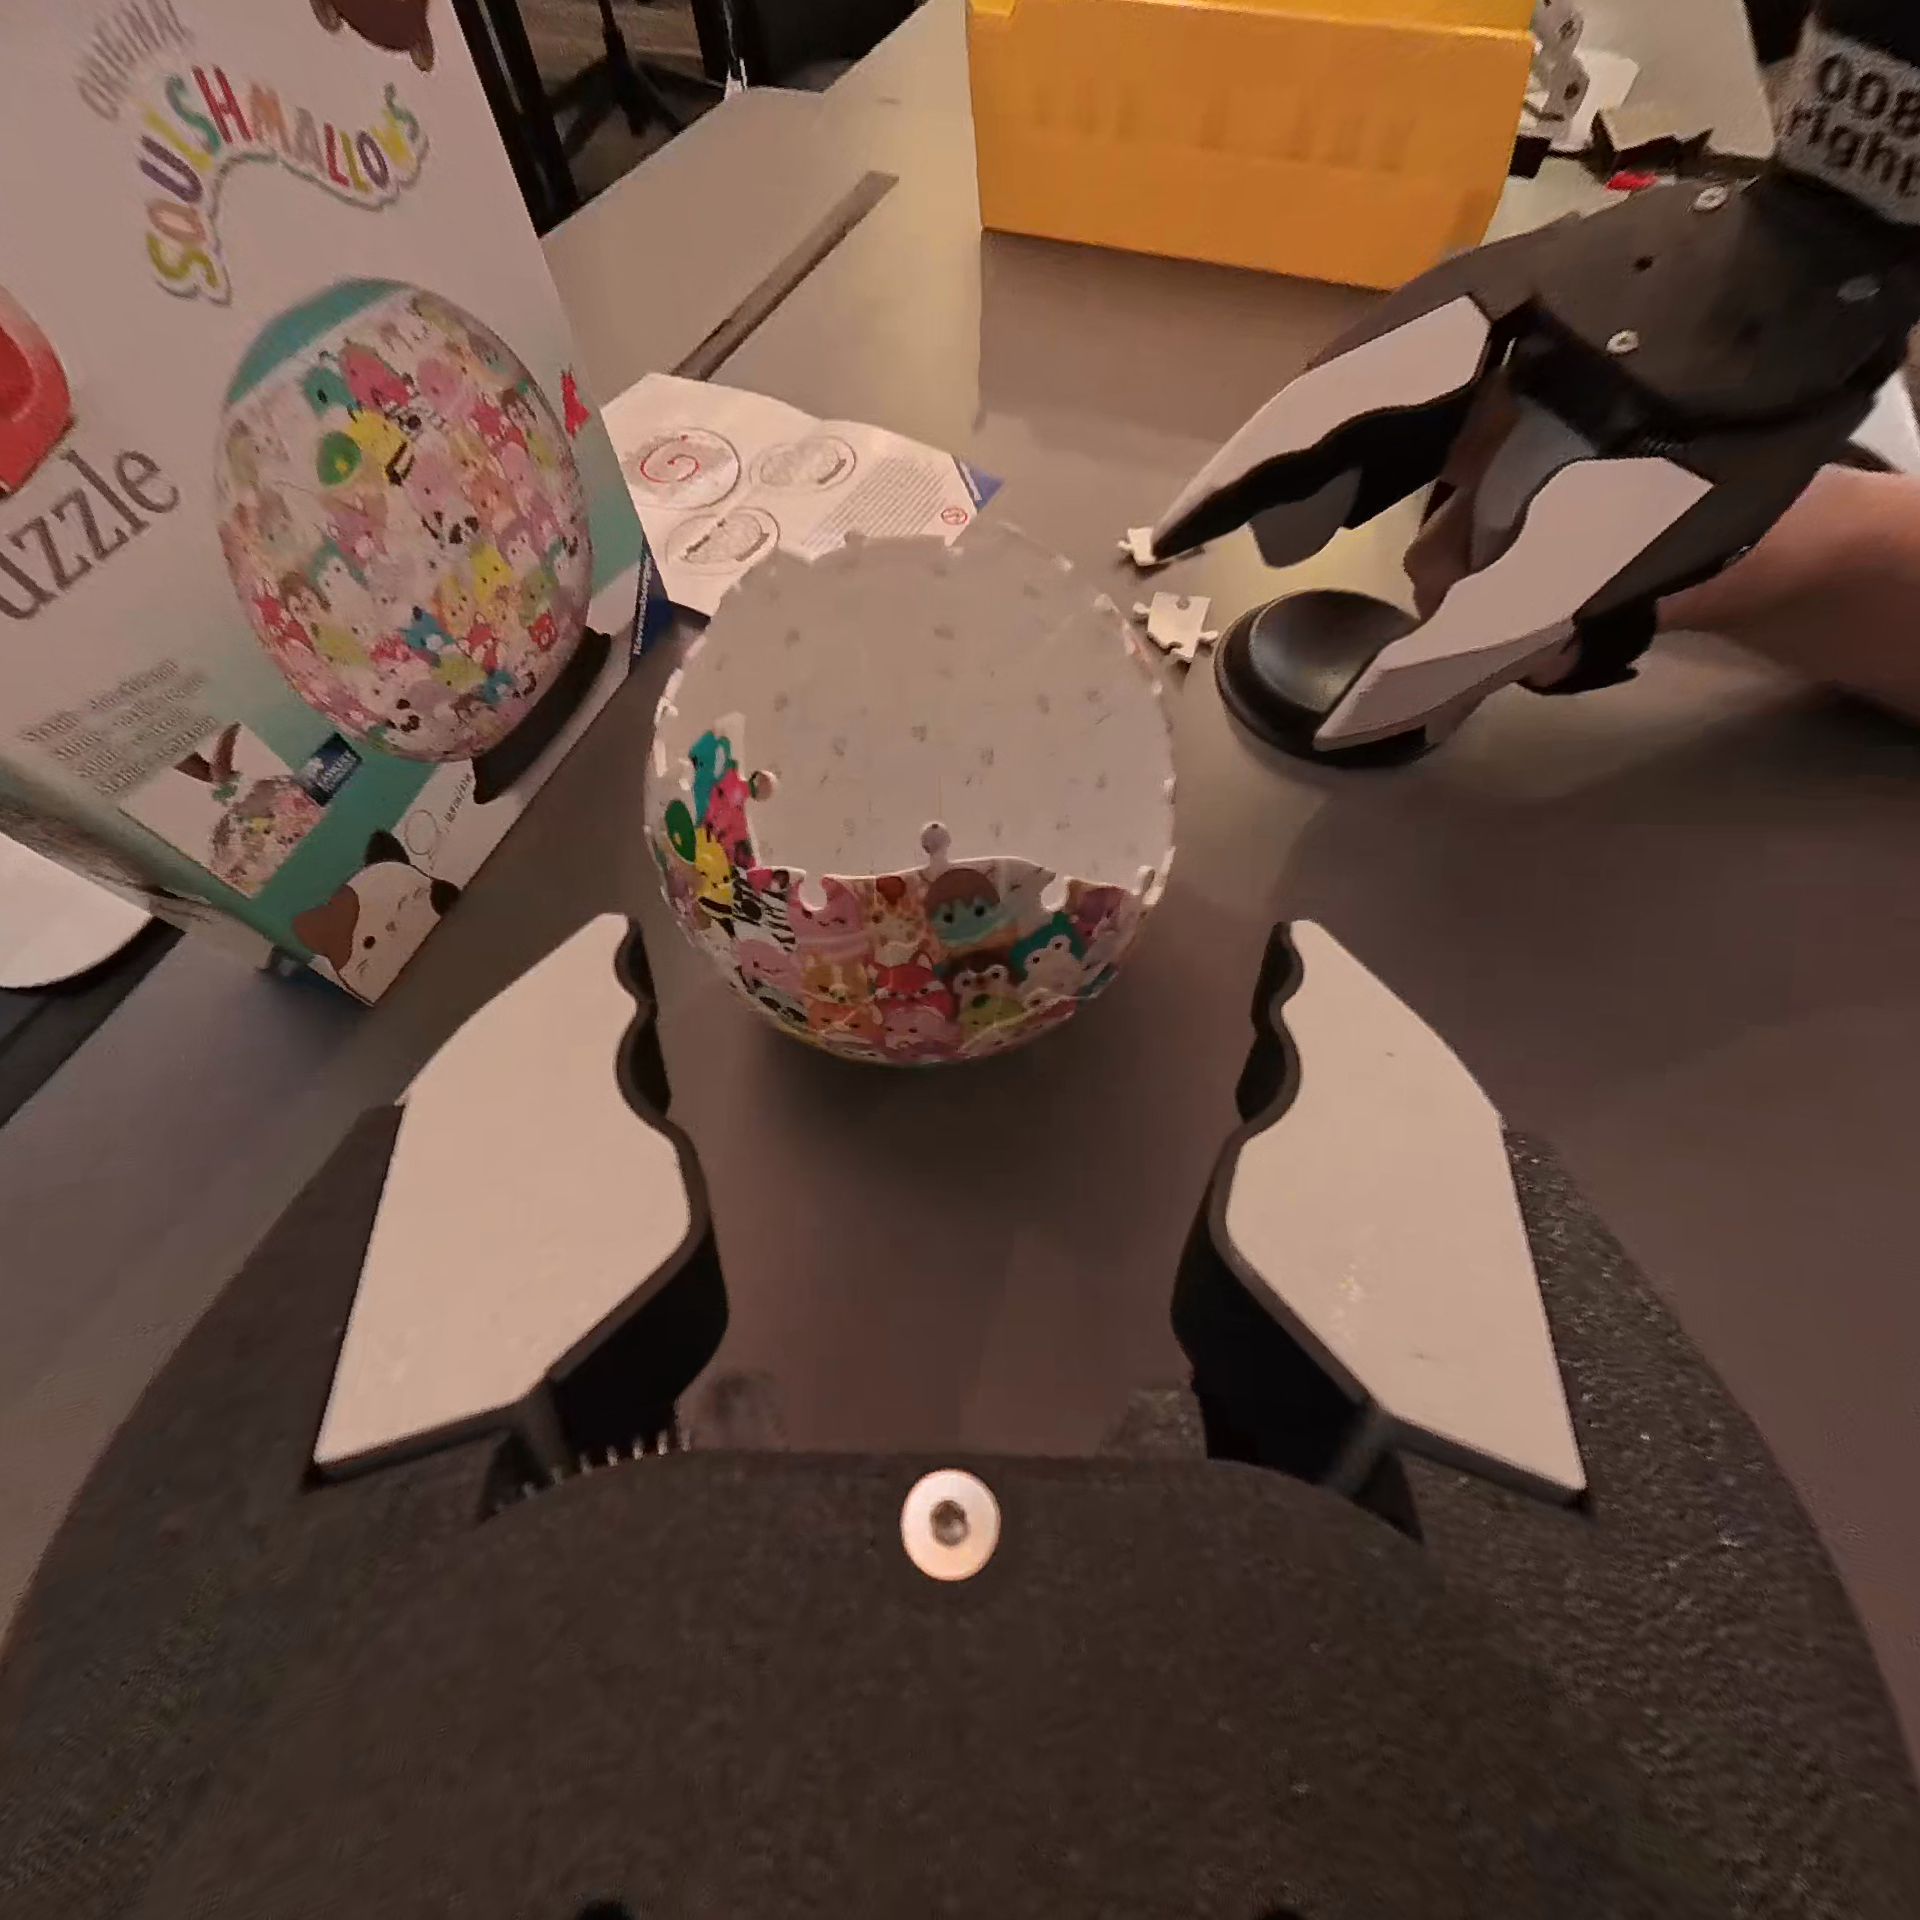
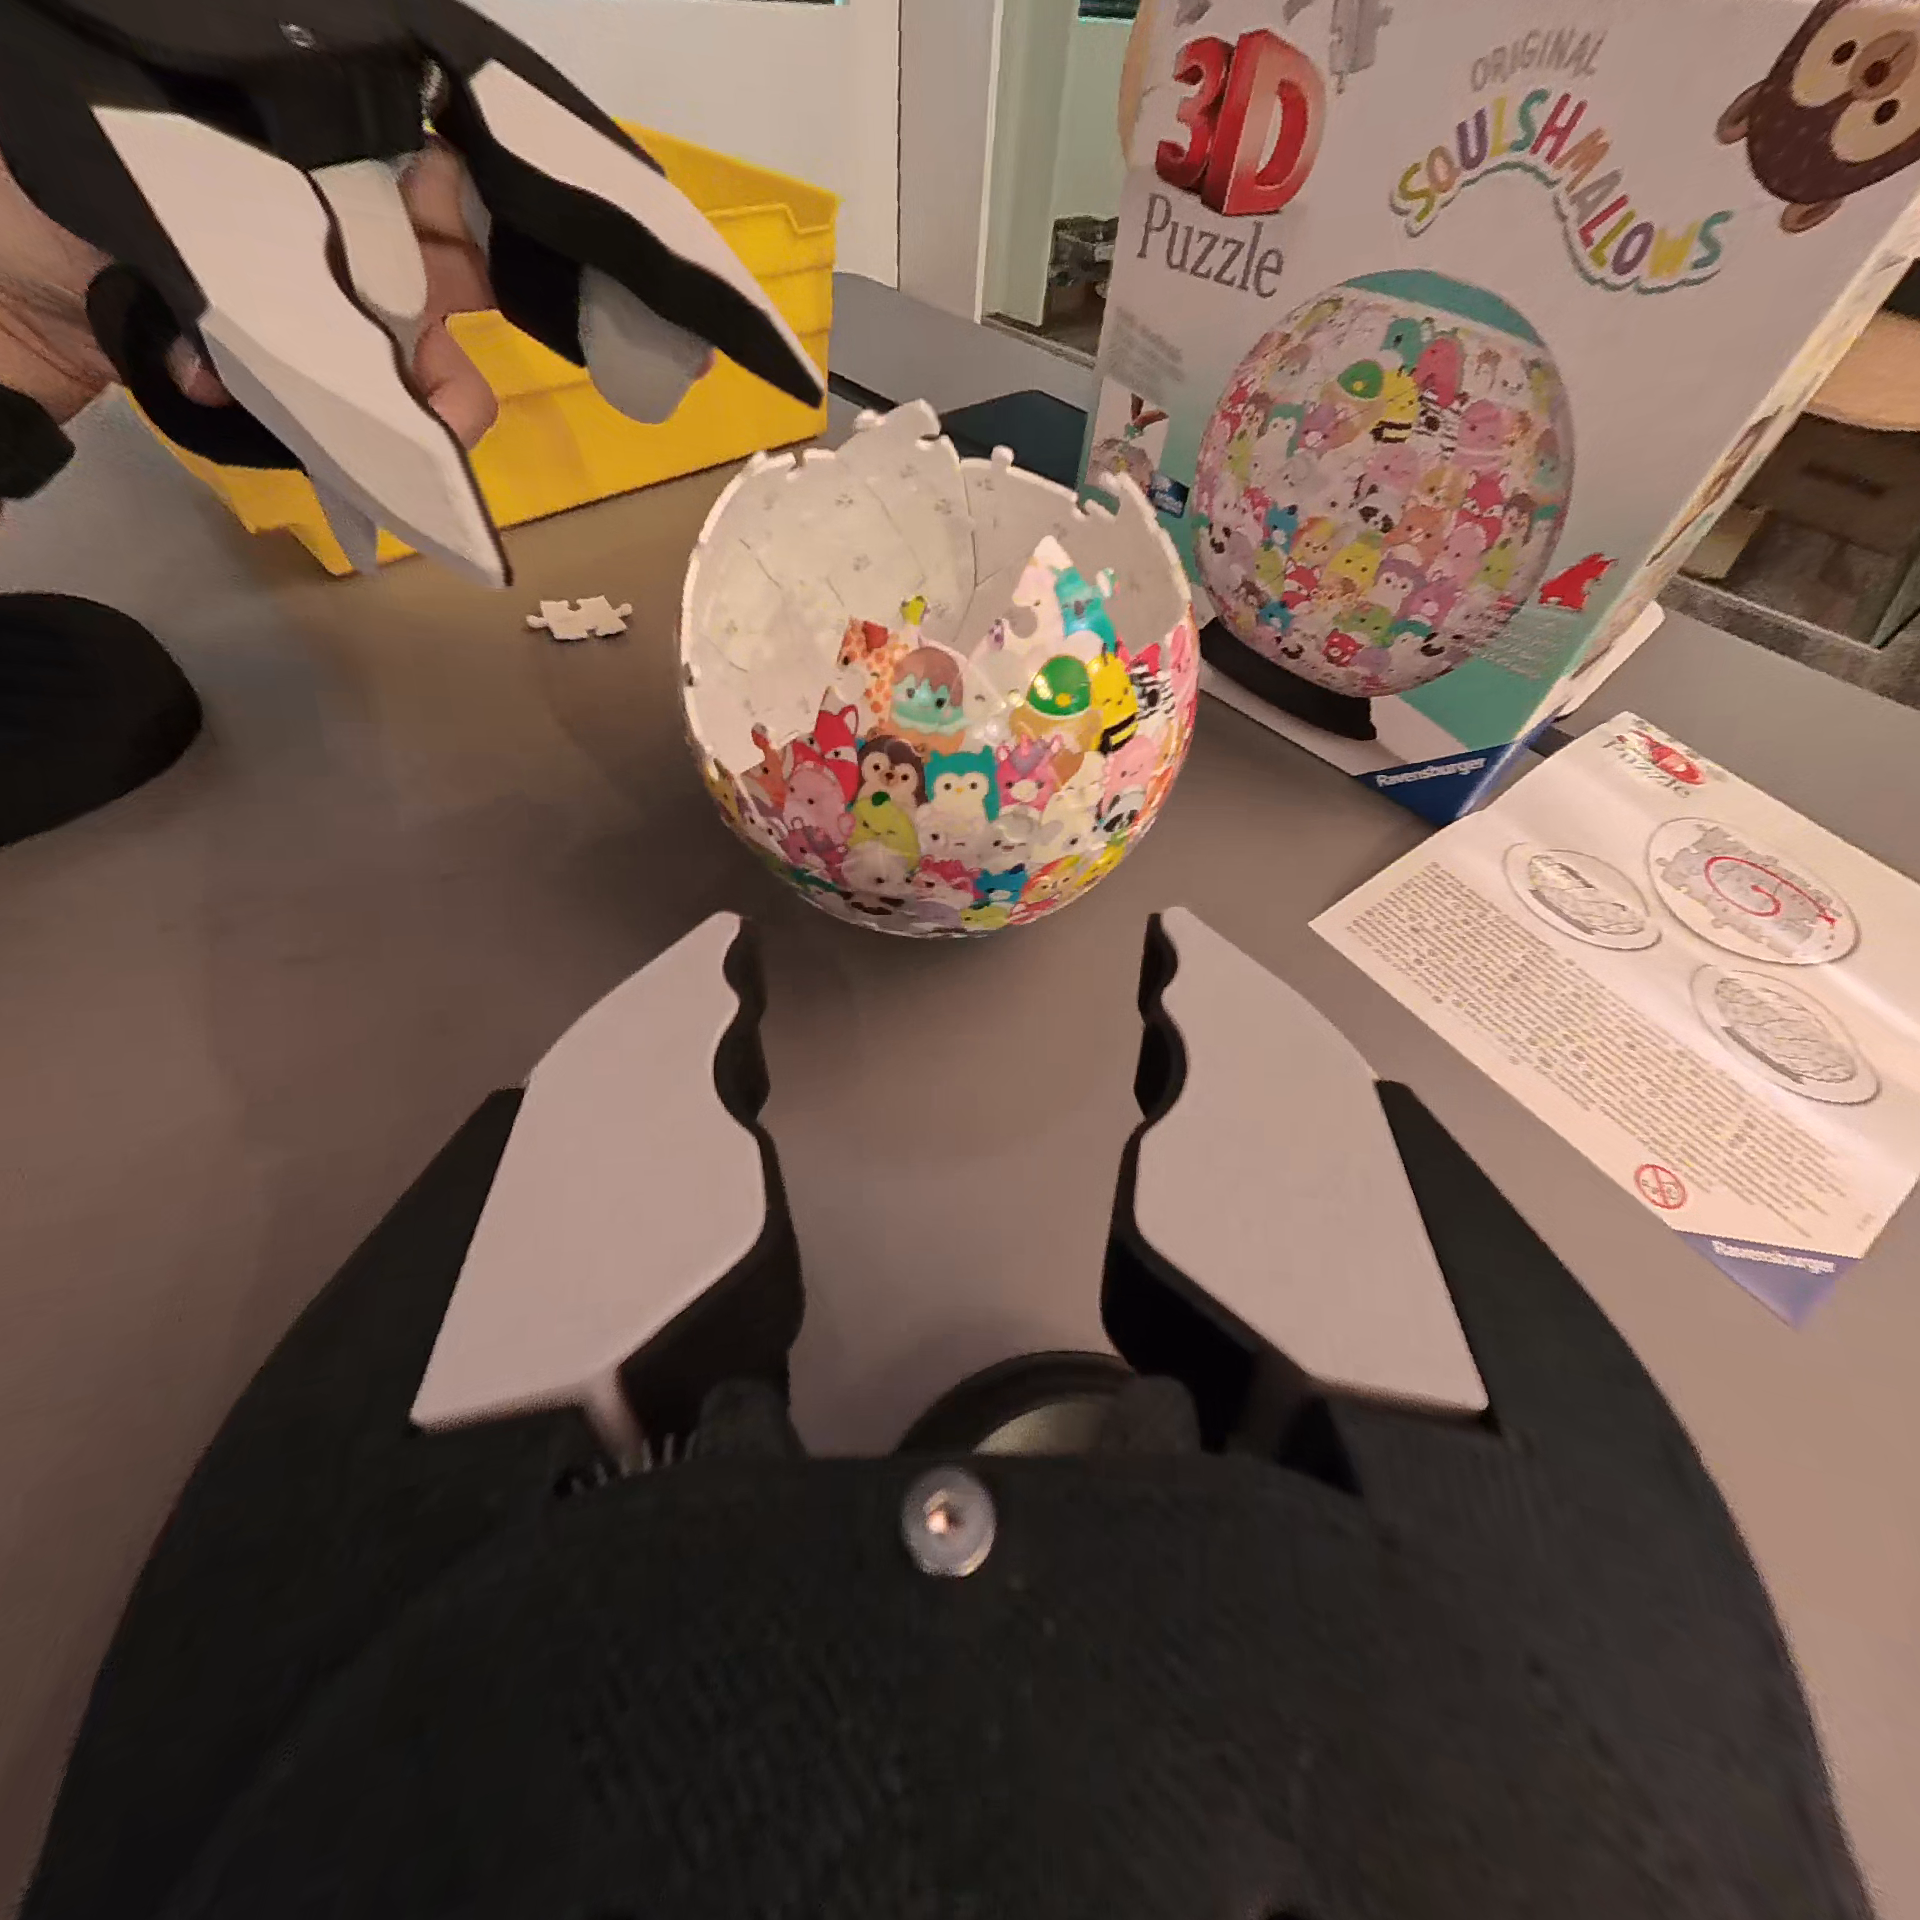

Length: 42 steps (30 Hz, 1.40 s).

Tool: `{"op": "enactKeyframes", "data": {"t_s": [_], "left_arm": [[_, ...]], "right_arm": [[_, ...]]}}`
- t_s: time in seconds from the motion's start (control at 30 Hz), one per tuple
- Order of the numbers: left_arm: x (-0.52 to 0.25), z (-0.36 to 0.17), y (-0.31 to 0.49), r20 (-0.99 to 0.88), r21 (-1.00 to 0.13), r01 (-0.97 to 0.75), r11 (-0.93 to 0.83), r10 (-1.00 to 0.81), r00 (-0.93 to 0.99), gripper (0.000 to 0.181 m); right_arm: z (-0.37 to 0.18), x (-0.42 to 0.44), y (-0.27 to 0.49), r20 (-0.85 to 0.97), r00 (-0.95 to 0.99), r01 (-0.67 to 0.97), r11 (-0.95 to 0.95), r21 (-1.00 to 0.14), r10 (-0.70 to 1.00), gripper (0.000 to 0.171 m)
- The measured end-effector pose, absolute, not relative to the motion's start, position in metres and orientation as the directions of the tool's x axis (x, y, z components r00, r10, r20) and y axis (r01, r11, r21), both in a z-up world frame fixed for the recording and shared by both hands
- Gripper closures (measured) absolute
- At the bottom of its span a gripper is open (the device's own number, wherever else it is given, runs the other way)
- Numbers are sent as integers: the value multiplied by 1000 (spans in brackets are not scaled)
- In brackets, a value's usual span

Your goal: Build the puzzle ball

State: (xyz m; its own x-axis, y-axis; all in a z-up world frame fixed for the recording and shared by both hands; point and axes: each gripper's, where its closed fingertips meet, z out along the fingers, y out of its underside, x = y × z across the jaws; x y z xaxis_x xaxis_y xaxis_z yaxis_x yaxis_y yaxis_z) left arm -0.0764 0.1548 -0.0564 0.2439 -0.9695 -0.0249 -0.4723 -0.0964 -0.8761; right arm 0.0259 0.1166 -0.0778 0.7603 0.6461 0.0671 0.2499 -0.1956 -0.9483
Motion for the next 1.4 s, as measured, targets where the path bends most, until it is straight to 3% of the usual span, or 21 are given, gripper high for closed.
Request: {"op": "enactKeyframes", "data": {"t_s": [1.13, 1.4], "left_arm": [[-83, -75, 121, 60, -802, -588, -104, -994, 95, 85], [-96, -68, 137, 14, -807, -577, -122, -982, 188, 79]], "right_arm": [[-91, 25, 123, 129, 763, 313, -187, -931, 634, 103], [-92, 25, 123, 128, 761, 316, -190, -930, 636, 103]]}}
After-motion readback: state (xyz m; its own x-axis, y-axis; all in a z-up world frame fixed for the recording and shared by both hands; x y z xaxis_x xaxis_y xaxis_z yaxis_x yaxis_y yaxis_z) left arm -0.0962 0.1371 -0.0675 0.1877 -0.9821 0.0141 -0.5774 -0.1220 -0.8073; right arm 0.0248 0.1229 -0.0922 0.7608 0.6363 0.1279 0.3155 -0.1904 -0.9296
